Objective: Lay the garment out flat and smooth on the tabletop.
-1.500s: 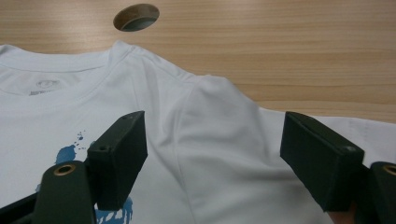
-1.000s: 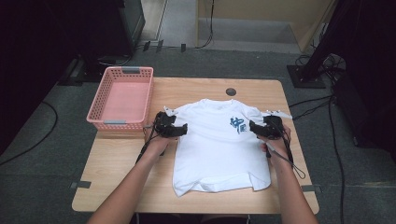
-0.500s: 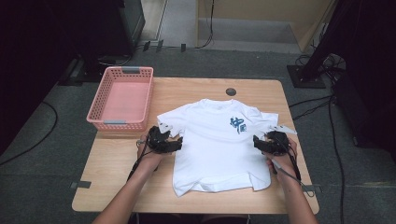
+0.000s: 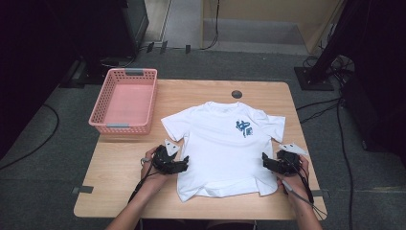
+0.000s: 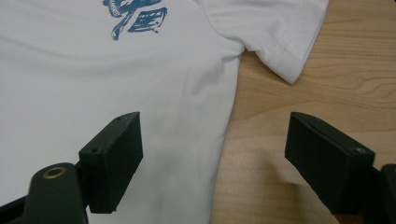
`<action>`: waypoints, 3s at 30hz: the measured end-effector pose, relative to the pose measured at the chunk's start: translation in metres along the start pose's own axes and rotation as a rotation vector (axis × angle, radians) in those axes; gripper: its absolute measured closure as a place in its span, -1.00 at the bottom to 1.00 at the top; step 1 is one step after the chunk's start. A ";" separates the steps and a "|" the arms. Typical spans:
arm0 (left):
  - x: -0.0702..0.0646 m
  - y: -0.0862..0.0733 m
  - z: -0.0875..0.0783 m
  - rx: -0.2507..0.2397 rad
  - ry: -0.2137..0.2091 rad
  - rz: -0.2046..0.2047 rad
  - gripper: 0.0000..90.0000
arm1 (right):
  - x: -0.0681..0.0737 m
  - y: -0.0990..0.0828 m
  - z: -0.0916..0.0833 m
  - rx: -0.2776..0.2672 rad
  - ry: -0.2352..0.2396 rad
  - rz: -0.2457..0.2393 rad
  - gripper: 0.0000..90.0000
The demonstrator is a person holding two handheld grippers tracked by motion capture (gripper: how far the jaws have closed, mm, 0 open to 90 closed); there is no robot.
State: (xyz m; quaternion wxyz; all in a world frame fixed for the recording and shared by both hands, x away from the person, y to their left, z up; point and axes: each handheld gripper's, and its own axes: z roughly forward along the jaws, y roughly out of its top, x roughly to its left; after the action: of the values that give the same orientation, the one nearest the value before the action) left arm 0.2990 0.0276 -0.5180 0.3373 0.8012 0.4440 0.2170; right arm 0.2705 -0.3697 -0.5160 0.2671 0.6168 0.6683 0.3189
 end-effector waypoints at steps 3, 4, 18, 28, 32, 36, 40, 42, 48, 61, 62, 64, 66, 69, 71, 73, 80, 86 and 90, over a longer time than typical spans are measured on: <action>-0.001 -0.004 -0.004 -0.003 -0.001 0.002 -0.52 | 0.001 -0.006 -0.007 0.000 0.003 -0.013 -0.59; -0.001 -0.006 -0.006 -0.001 0.001 0.003 -0.52 | 0.001 -0.009 -0.009 0.000 0.002 -0.020 -0.60; 0.007 -0.019 -0.014 -0.023 -0.028 -0.029 -0.52 | -0.002 -0.034 -0.022 0.013 0.010 -0.043 -0.62; 0.015 -0.022 -0.017 -0.020 -0.038 -0.027 -0.52 | -0.018 -0.041 -0.030 0.008 0.006 -0.047 -0.62; 0.015 -0.023 -0.019 -0.012 -0.040 -0.030 -0.52 | -0.018 -0.043 -0.033 0.008 0.014 -0.045 -0.62; 0.011 -0.025 -0.024 -0.011 -0.047 -0.034 -0.52 | -0.013 -0.043 -0.041 -0.001 0.036 -0.031 -0.62; 0.002 -0.031 -0.035 -0.023 -0.066 -0.043 -0.52 | -0.007 -0.044 -0.053 -0.024 0.050 -0.011 -0.59; 0.000 -0.031 -0.038 -0.028 -0.074 -0.039 -0.52 | -0.002 -0.046 -0.061 -0.041 0.075 -0.014 -0.49; -0.014 -0.038 -0.053 -0.037 -0.110 -0.026 -0.52 | 0.019 -0.058 -0.079 -0.038 0.154 -0.056 -0.19; -0.030 -0.058 -0.072 -0.027 -0.117 -0.005 -0.52 | 0.053 -0.077 -0.099 -0.018 0.223 -0.111 0.30; -0.031 -0.059 -0.074 -0.030 -0.120 -0.007 -0.52 | 0.054 -0.078 -0.098 -0.013 0.223 -0.117 0.31; -0.032 -0.061 -0.078 -0.034 -0.123 -0.008 -0.52 | 0.055 -0.081 -0.097 -0.001 0.217 -0.121 0.34; -0.033 -0.062 -0.081 -0.036 -0.126 -0.010 -0.52 | 0.056 -0.083 -0.096 0.005 0.210 -0.125 0.36; -0.035 -0.066 -0.084 -0.028 -0.133 -0.006 -0.52 | 0.057 -0.087 -0.096 0.007 0.201 -0.134 0.39; -0.037 -0.068 -0.083 -0.020 -0.141 -0.001 -0.52 | 0.058 -0.089 -0.095 0.008 0.180 -0.151 0.49; -0.039 -0.071 -0.082 -0.012 -0.144 0.005 -0.52 | 0.057 -0.091 -0.094 0.003 0.142 -0.162 0.70; -0.043 -0.075 -0.081 0.002 -0.141 0.027 -0.52 | 0.051 -0.093 -0.095 0.009 0.172 -0.154 1.00; -0.044 -0.077 -0.082 0.001 -0.136 0.045 -0.52 | 0.045 -0.095 -0.103 0.006 0.197 -0.159 1.00; -0.043 -0.078 -0.083 -0.001 -0.140 0.054 -0.52 | 0.038 -0.097 -0.108 -0.003 0.205 -0.137 1.00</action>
State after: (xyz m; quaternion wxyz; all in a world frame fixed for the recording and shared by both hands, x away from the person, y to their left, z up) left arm 0.1790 0.0488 -0.5212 0.3618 0.8259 0.3977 0.1696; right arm 0.1223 -0.3462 -0.5167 0.2192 0.5335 0.7321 0.3624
